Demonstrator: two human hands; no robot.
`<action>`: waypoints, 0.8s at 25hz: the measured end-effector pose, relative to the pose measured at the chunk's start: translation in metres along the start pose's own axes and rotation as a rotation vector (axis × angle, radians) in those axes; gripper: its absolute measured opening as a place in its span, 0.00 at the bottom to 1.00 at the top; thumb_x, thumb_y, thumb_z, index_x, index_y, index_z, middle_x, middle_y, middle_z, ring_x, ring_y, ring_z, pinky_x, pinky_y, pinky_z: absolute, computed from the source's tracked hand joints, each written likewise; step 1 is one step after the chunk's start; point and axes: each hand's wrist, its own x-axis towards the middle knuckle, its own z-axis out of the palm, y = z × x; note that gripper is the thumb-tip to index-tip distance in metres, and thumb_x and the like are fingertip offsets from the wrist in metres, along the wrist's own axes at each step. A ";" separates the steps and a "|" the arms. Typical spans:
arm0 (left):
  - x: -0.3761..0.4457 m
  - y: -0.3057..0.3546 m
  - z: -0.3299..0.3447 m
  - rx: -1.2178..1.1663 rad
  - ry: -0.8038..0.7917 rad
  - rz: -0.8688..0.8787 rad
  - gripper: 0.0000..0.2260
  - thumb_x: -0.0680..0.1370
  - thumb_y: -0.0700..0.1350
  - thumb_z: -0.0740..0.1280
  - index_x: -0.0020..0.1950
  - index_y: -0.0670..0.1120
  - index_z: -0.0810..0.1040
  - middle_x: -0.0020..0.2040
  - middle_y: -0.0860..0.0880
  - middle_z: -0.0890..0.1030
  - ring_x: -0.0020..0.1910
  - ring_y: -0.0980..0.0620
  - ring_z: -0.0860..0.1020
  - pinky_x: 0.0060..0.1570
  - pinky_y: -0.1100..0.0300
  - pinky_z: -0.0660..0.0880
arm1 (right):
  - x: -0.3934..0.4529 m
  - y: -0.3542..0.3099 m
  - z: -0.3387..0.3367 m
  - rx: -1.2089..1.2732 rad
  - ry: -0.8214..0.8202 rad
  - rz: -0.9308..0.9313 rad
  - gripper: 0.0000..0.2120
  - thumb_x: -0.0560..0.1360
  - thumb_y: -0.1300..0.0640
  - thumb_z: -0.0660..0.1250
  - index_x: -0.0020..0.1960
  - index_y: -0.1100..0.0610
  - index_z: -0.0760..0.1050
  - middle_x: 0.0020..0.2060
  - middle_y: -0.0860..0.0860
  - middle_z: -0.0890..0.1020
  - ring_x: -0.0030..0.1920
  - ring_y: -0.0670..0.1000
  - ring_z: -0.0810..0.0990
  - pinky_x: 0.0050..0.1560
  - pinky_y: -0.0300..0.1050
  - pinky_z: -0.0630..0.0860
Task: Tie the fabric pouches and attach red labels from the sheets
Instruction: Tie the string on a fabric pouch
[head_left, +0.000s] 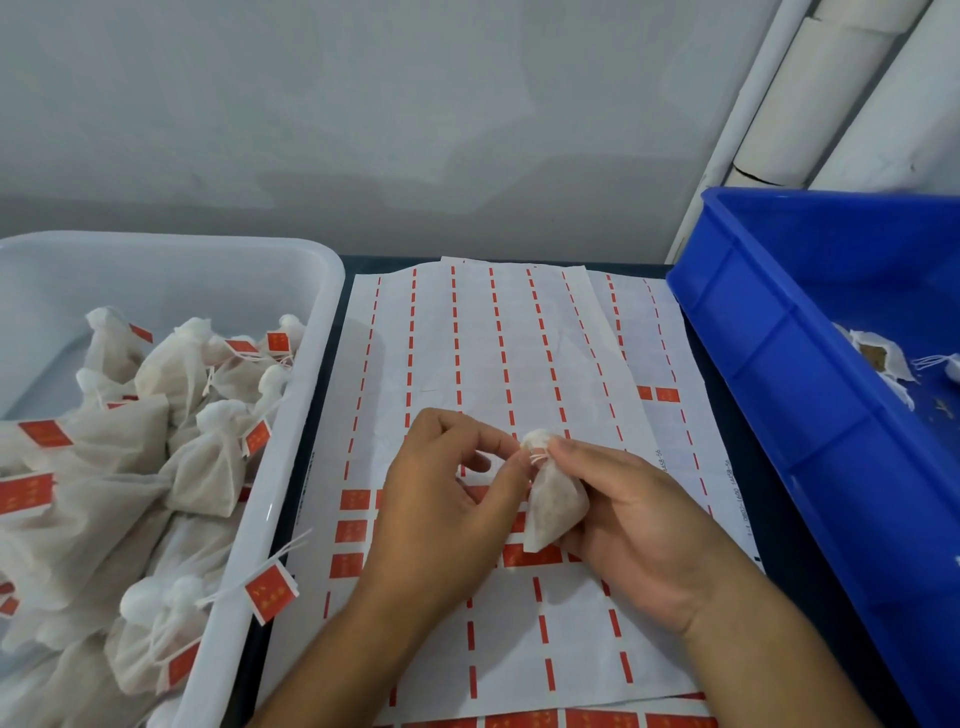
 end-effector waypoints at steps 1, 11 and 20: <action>-0.001 0.000 0.000 0.025 0.033 0.028 0.08 0.75 0.53 0.75 0.44 0.62 0.77 0.50 0.63 0.75 0.53 0.64 0.75 0.40 0.75 0.75 | 0.000 0.000 0.001 -0.004 0.014 -0.006 0.17 0.77 0.49 0.70 0.60 0.58 0.85 0.60 0.56 0.85 0.64 0.56 0.83 0.66 0.59 0.79; -0.005 -0.005 0.001 0.173 0.085 0.239 0.13 0.77 0.60 0.70 0.59 0.60 0.84 0.48 0.66 0.75 0.50 0.61 0.77 0.38 0.71 0.78 | 0.001 0.001 -0.003 -0.043 0.098 -0.057 0.16 0.75 0.47 0.71 0.58 0.54 0.86 0.58 0.55 0.86 0.61 0.54 0.84 0.58 0.52 0.82; -0.003 0.000 -0.003 0.174 0.053 0.195 0.02 0.76 0.55 0.72 0.45 0.61 0.81 0.44 0.66 0.75 0.49 0.63 0.77 0.40 0.75 0.75 | -0.006 0.000 -0.001 -0.651 0.198 -0.220 0.13 0.73 0.33 0.64 0.51 0.35 0.83 0.47 0.38 0.85 0.52 0.39 0.83 0.50 0.40 0.81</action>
